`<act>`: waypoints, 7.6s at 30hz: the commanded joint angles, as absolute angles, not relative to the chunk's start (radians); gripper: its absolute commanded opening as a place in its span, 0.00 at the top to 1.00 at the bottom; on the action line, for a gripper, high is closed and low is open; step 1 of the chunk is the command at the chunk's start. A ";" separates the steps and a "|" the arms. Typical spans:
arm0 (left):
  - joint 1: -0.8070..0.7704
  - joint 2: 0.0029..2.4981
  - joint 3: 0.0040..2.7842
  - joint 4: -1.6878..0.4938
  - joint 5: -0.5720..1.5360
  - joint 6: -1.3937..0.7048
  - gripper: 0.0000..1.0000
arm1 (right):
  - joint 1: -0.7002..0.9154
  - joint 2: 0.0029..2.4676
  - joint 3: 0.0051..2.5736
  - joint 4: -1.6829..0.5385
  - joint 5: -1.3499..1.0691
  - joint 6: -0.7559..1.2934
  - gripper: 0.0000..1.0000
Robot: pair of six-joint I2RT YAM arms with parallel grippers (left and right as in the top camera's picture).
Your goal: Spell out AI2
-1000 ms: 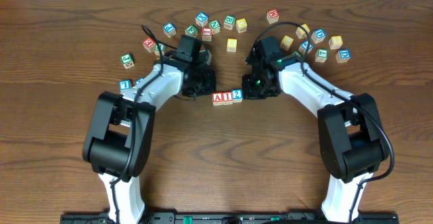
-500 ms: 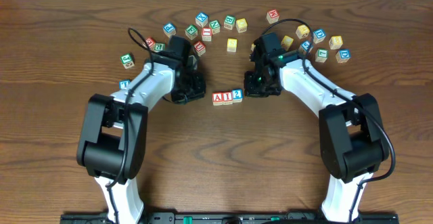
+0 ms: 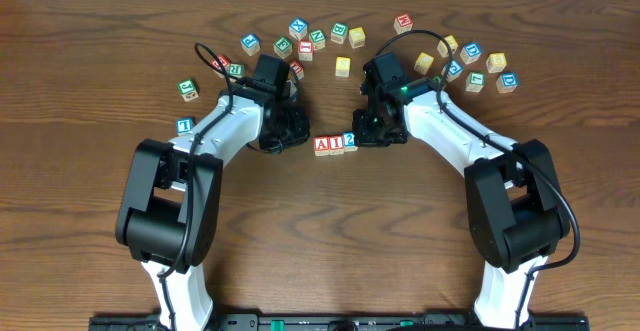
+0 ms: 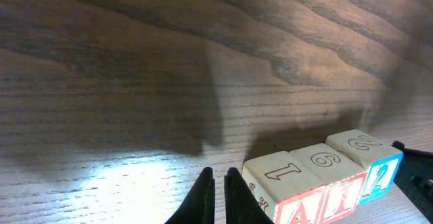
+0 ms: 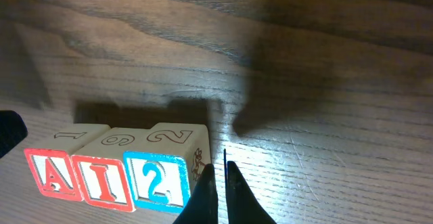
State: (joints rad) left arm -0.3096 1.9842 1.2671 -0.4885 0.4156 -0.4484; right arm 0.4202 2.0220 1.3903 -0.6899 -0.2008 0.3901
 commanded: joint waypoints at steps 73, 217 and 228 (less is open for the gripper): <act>-0.356 1.990 1.258 -0.376 0.364 -0.461 0.92 | 0.421 2.015 1.419 -0.529 -0.155 0.411 0.99; 0.058 1.229 1.329 -0.651 0.357 -0.352 0.02 | -0.066 0.039 0.123 -0.096 -0.081 0.126 0.01; 0.058 1.229 1.329 -0.651 0.357 -0.352 0.02 | -0.065 0.005 0.005 -0.050 -0.104 0.124 0.01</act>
State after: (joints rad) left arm 0.0555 1.2243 1.3117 -0.6498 0.3603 -0.3618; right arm -0.0578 0.0128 0.0097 -0.0345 -0.0940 0.1398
